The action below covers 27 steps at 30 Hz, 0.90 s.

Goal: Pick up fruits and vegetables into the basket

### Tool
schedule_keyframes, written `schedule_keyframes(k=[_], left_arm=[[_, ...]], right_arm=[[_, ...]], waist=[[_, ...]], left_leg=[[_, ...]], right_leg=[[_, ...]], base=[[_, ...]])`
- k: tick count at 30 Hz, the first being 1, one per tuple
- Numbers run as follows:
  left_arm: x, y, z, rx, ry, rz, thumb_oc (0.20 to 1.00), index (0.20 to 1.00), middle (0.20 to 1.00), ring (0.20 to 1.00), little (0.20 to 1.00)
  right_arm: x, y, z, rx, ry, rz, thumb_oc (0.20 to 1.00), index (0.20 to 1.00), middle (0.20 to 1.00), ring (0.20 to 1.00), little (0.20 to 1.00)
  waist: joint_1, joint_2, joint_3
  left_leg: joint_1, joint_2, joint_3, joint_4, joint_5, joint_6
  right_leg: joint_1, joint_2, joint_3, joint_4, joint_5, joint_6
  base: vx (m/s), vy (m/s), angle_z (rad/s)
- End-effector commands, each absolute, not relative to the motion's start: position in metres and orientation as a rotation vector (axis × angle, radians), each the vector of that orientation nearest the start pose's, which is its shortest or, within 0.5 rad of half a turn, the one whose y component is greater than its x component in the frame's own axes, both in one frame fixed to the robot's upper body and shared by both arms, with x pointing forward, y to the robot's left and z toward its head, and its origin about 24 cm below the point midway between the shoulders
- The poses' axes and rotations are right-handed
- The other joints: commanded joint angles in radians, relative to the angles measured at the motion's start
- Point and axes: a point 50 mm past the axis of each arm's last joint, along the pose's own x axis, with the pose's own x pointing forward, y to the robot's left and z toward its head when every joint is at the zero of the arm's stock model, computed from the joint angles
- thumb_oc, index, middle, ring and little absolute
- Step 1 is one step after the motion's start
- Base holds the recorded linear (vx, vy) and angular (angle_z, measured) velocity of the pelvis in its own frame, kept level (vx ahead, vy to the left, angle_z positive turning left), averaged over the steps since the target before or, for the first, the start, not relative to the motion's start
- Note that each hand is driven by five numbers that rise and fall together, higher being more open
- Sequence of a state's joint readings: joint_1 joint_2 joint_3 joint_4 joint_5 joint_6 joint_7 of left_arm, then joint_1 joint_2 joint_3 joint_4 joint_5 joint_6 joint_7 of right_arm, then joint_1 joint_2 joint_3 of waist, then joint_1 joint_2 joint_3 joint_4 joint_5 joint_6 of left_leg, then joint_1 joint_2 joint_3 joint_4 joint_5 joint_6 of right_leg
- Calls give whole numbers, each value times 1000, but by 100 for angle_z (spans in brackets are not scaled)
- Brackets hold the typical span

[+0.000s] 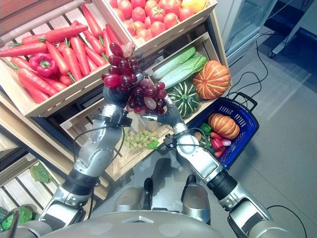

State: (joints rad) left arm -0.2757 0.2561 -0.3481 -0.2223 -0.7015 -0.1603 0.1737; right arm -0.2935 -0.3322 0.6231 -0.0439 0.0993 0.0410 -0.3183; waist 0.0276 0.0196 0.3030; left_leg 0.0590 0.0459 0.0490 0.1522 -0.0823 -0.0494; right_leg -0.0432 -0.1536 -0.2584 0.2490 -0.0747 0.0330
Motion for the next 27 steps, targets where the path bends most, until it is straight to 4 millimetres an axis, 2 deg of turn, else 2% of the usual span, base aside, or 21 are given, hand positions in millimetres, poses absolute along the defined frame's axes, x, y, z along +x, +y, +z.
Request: schedule_keyframes(k=[1, 8, 15, 18, 20, 22, 23, 24, 26, 27], left_arm=[[251, 93, 202, -505, -659, -421, 200, 200, 200, 200, 200], [250, 113, 213, -404, -777, -292, 200, 200, 200, 200, 200], [251, 136, 217, -340, -837, -189, 200, 200, 200, 200, 200], [248, 144, 216, -335, -857, -166, 200, 200, 200, 200, 200], [248, 148, 214, -351, -856, -164, 200, 200, 200, 200, 200], [247, 148, 213, -373, -848, -169, 200, 200, 200, 200, 200], [247, 147, 213, -382, -844, -167, 200, 200, 200, 200, 200], [248, 147, 214, -389, -840, -167, 200, 200, 200, 200, 200], [250, 143, 214, -414, -814, -188, 200, 200, 200, 200, 200], [251, 140, 215, -430, -807, -197, 200, 200, 200, 200, 200]], right_arm=[[265, -41, 126, -146, -377, 413, 1000, 1000, 1000, 1000, 1000], [260, -47, 113, -61, -310, 528, 1000, 1000, 1000, 1000, 1000], [249, -64, 97, -14, -272, 596, 1000, 1000, 1000, 1000, 1000], [246, -78, 77, 90, -163, 521, 1000, 1000, 1000, 1000, 1000], [246, -95, 39, 73, 4, 310, 1000, 1000, 1000, 1000, 1000], [246, -106, 20, 27, 96, 150, 1000, 1000, 1000, 1000, 1000], [247, -111, 15, -15, 104, 92, 1000, 1000, 1000, 1000, 1000], [247, -112, 16, -36, 84, 72, 1000, 1000, 1000, 1000, 1000], [248, -114, 17, -202, 41, 19, 1000, 1000, 1000, 1000, 1000], [250, -112, 20, -212, 19, 20, 1000, 1000, 1000, 1000, 1000]], waist=[[6, -38, -26], [0, -35, -40], [-14, -28, -58], [-23, -25, -62], [-30, -21, -66], [-38, -14, -62], [-45, -9, -60], [-51, -4, -57], [-59, 5, -53], [-61, 11, -49]], left_leg=[[5, -10, 43, 49, -74, 44], [12, -7, 42, 34, -65, 39], [17, -6, 42, 27, -60, 34], [23, -5, 45, 24, -60, 34], [25, -5, 46, 23, -62, 32], [28, -4, 48, 21, -62, 34], [30, -5, 47, 19, -63, 38], [31, -6, 48, 17, -63, 40], [29, -8, 49, 16, -63, 42], [30, -10, 49, 16, -65, 44]], right_leg=[[103, -60, 60, -48, -22, 96], [107, -60, 53, -53, -23, 99], [112, -61, 48, -52, -29, 101], [112, -62, 50, -48, -31, 103], [112, -63, 51, -47, -33, 105], [111, -60, 57, -46, -34, 102], [110, -59, 63, -48, -33, 102], [109, -58, 67, -50, -33, 103], [102, -57, 74, -48, -33, 102], [101, -57, 79, -46, -32, 103]], base=[[0, 0, 0], [0, 0, 0], [3, 5, 0], [7, 11, 0], [-1, 17, 0], [-16, 45, 0], [-33, 64, -1], [-42, 68, -2], [-37, 70, -7], [-19, 63, -12]])
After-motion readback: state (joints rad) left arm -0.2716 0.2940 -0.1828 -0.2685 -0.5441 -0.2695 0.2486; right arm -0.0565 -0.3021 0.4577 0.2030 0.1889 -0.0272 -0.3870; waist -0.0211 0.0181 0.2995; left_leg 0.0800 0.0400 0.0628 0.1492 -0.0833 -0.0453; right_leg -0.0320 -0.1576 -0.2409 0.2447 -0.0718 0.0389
